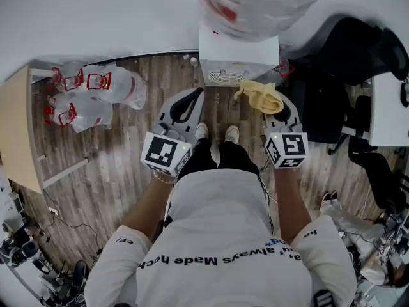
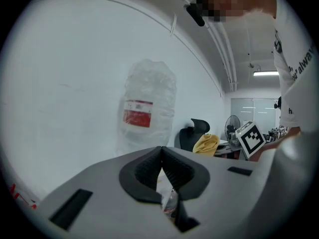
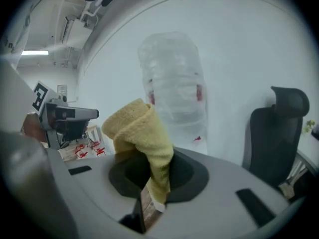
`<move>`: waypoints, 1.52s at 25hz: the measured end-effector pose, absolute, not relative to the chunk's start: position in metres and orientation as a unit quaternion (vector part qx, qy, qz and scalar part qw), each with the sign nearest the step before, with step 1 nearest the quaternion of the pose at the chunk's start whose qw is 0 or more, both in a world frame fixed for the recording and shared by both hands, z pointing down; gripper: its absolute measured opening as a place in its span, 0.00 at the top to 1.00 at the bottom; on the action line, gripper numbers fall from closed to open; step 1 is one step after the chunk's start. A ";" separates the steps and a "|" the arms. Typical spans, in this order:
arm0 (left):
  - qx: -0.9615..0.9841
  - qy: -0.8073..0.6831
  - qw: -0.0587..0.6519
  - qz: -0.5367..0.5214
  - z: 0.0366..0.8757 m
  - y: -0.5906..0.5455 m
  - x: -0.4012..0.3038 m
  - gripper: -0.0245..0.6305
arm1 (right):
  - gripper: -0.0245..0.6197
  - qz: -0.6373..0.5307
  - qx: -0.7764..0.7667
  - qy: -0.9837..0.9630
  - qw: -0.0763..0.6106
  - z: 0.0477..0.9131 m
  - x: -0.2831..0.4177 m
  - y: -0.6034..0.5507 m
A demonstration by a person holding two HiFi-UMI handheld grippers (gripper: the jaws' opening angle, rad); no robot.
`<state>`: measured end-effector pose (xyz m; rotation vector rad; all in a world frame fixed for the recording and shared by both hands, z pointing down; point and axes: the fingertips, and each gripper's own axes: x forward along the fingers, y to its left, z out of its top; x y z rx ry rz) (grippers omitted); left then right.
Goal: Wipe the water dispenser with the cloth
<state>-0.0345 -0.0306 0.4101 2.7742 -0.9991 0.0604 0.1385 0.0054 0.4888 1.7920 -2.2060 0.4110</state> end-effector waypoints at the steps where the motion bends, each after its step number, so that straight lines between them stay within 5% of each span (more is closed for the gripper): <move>1: 0.937 -0.337 0.093 0.016 0.401 -0.029 -0.034 0.93 | 0.86 0.135 0.619 -0.762 0.131 0.476 0.140 0.006; 38: 0.934 -0.351 0.042 -0.055 0.211 -0.013 -0.049 0.93 | 0.86 0.016 0.566 -0.821 0.069 0.234 0.114 0.021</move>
